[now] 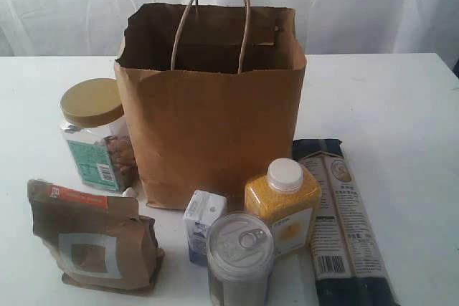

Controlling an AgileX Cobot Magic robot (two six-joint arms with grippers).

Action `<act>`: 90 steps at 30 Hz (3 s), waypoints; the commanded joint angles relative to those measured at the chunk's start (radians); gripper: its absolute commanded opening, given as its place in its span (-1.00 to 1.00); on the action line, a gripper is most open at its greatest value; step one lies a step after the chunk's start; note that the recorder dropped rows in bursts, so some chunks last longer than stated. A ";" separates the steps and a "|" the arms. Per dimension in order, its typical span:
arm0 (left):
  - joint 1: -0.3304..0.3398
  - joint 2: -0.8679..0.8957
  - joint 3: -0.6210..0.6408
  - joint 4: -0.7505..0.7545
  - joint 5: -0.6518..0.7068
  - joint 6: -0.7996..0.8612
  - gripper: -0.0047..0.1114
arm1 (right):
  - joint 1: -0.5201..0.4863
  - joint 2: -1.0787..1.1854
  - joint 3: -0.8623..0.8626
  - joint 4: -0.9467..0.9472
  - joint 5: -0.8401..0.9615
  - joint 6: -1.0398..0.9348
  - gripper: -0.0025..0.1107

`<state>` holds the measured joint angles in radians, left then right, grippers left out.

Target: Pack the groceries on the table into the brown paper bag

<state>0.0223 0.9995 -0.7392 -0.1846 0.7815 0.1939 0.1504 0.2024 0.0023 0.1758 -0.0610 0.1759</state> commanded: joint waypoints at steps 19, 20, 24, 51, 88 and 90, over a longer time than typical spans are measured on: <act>0.195 0.395 0.055 -0.539 -0.086 0.521 -0.88 | -0.003 -0.002 -0.002 -0.011 -0.009 -0.004 -0.96; 0.195 0.409 0.055 -0.541 -0.104 0.521 -0.82 | -0.003 -0.002 -0.002 -0.011 -0.009 -0.004 -0.96; 0.194 0.464 0.057 -0.577 -0.135 0.528 -0.37 | -0.003 -0.002 -0.002 -0.011 -0.009 -0.004 -0.96; 0.014 0.609 0.057 -0.627 -0.330 0.617 -0.10 | -0.003 -0.002 -0.002 -0.011 -0.009 -0.004 -0.96; -0.035 0.652 0.061 -0.577 -0.414 0.613 -0.70 | -0.003 -0.002 -0.002 -0.011 -0.009 -0.004 -0.96; -0.035 0.626 0.061 -0.566 -0.402 0.613 -0.92 | -0.003 -0.002 -0.002 -0.011 -0.009 -0.004 -0.96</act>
<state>-0.0065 1.6506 -0.6850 -0.7614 0.3525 0.8014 0.1504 0.2024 0.0023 0.1758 -0.0610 0.1759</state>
